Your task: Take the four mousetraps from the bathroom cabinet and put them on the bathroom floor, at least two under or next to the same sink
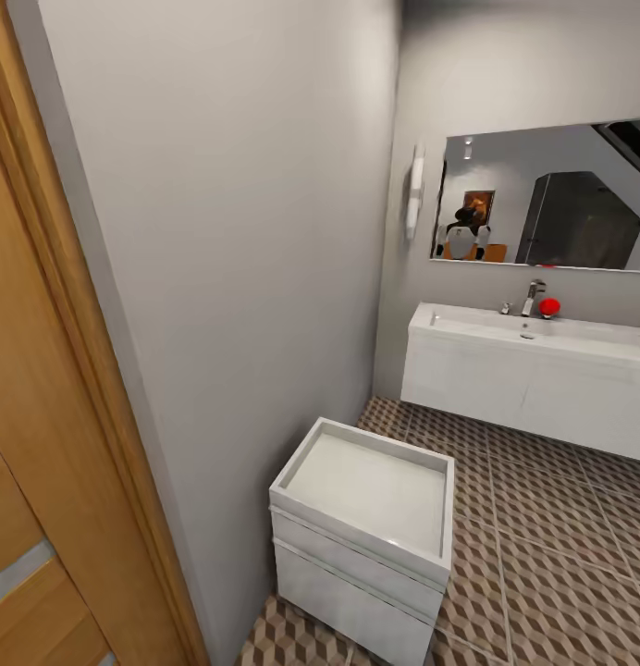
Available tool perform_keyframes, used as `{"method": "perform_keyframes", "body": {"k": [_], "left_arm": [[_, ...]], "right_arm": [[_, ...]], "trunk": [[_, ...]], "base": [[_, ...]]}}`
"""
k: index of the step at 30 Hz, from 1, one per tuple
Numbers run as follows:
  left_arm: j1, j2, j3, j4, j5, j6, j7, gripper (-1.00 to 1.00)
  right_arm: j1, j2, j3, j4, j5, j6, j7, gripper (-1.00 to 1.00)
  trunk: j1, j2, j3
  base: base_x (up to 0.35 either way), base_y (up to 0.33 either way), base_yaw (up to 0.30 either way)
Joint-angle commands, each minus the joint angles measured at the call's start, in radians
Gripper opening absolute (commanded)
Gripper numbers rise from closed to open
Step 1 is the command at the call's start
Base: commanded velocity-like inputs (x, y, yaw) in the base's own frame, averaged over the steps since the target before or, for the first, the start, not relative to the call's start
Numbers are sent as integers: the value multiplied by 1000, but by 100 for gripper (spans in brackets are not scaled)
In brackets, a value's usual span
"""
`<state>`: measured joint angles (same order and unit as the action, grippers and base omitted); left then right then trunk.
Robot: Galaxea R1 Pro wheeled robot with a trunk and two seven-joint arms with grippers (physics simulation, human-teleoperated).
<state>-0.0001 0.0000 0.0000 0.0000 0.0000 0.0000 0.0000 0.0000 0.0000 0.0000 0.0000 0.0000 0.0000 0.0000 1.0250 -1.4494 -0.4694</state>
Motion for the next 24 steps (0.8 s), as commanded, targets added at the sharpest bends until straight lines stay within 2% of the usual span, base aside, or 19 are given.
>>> {"method": "perform_keyframes", "body": {"k": [1, 4, 24], "left_arm": [[5, 6, 2, 2, 1, -2, -2, 100], [5, 5, 2, 2, 0, -2, -2, 100], [5, 3, 3, 0, -1, -2, -2, 100]], "right_arm": [[-6, 6, 6, -6, 2, -6, -2, 100], [-11, 22, 5, -21, 3, -15, -2, 100], [-11, 31, -1, -36, 2, -5, -2, 100]], "trunk": [[0, -1, -1], [0, -1, -1], [0, -1, -1]], "base": [[0, 0, 0], [0, 0, 0], [0, 0, 0]]}}
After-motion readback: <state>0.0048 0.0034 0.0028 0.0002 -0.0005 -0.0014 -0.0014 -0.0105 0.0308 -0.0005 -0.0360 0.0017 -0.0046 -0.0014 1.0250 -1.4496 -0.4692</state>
